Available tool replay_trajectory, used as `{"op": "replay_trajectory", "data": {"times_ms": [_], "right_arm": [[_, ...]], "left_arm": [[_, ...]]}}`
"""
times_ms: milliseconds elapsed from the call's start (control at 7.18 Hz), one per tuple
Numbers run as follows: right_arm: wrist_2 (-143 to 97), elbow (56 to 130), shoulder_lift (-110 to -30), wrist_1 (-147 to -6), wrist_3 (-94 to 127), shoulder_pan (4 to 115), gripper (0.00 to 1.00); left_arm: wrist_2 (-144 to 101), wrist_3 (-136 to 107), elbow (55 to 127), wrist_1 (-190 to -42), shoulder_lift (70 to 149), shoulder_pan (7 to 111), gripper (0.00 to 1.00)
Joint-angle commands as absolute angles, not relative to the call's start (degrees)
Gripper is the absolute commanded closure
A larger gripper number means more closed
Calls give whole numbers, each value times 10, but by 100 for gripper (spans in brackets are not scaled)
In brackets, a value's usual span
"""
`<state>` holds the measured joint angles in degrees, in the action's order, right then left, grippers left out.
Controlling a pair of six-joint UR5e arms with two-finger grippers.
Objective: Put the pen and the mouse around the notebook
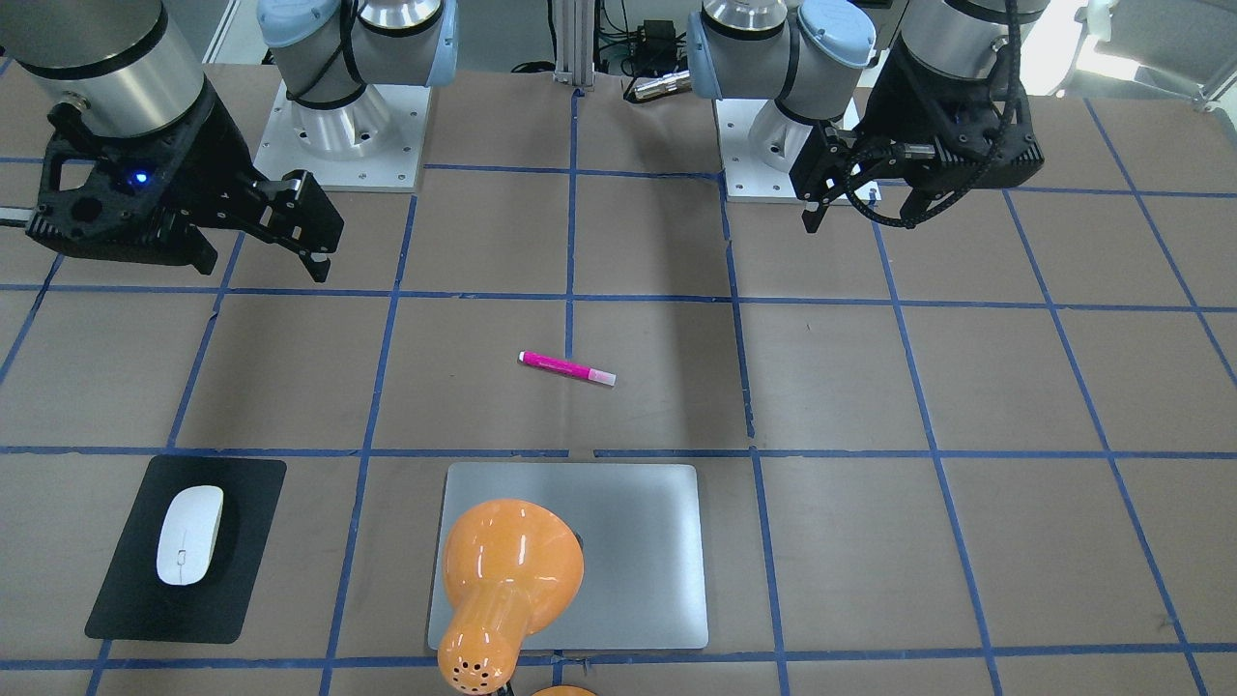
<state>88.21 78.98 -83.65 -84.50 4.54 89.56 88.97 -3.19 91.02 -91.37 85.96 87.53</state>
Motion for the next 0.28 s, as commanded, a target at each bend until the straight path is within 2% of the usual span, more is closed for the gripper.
{"op": "replay_trajectory", "data": {"times_ms": [0,139], "right_arm": [[883,790,-836,-845,44,896,0],[883,790,-836,-845,43,896,0]], "left_arm": [[889,-32,910,-914,860,875,0],[889,-33,911,-914,860,875,0]]}}
